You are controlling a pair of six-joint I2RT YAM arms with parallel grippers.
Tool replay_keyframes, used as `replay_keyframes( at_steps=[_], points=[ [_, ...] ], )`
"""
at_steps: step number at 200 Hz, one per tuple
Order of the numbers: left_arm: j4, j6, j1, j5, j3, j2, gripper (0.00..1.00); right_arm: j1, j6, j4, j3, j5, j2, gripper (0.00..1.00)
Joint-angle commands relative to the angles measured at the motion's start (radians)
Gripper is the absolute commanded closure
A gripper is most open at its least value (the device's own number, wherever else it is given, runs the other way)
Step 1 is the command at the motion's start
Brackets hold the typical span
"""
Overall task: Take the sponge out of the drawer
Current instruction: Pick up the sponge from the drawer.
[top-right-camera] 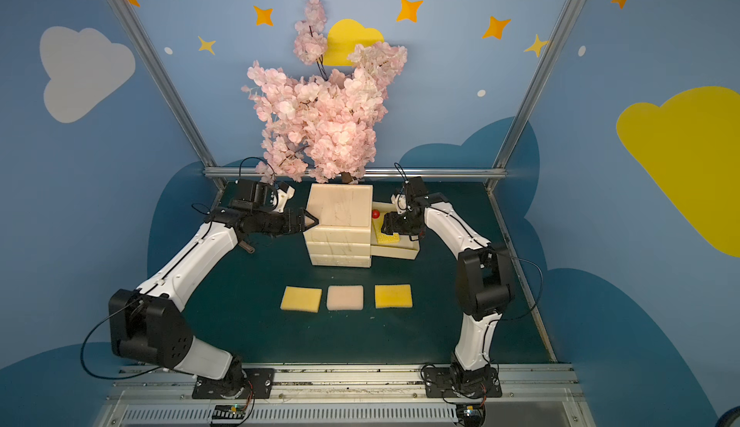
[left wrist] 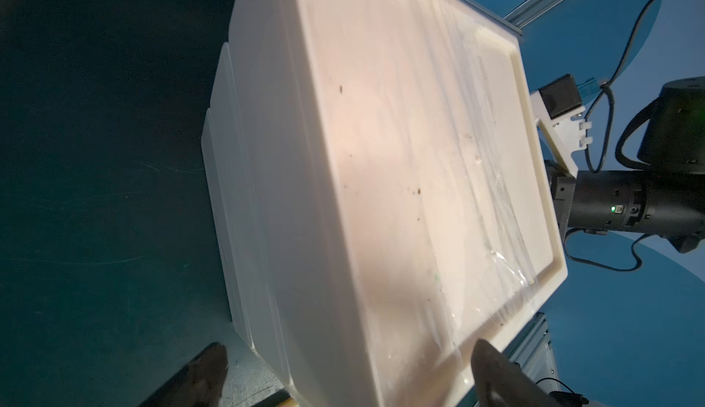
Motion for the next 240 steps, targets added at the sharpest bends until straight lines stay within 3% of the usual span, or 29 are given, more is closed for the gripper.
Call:
replay_keyframes(
  at_steps=[1,26,110,125,143,168,240],
  points=[
    [0.014,0.007,-0.005,-0.003,-0.006,-0.009,0.01,-0.006,0.02,-0.052,0.062,0.046,0.035,0.3],
    [0.016,0.01,-0.007,0.0,-0.009,-0.013,0.01,-0.006,0.023,-0.078,0.119,0.087,0.094,0.32],
    [0.02,0.01,-0.011,0.009,-0.009,-0.011,0.01,-0.006,0.019,-0.083,0.176,0.051,0.186,0.39],
    [0.019,0.011,-0.011,0.008,-0.009,-0.013,0.01,-0.006,0.02,-0.083,0.178,0.039,0.194,0.49],
    [0.018,0.011,-0.011,0.009,-0.009,-0.014,0.01,-0.006,0.018,-0.087,0.184,0.023,0.202,0.75],
    [0.018,0.011,-0.012,0.01,-0.009,-0.018,0.01,-0.004,0.014,-0.09,0.184,0.024,0.2,0.99],
    [0.018,0.011,-0.012,0.013,-0.009,-0.024,0.01,0.011,-0.03,-0.039,0.134,0.129,0.031,1.0]
  ],
)
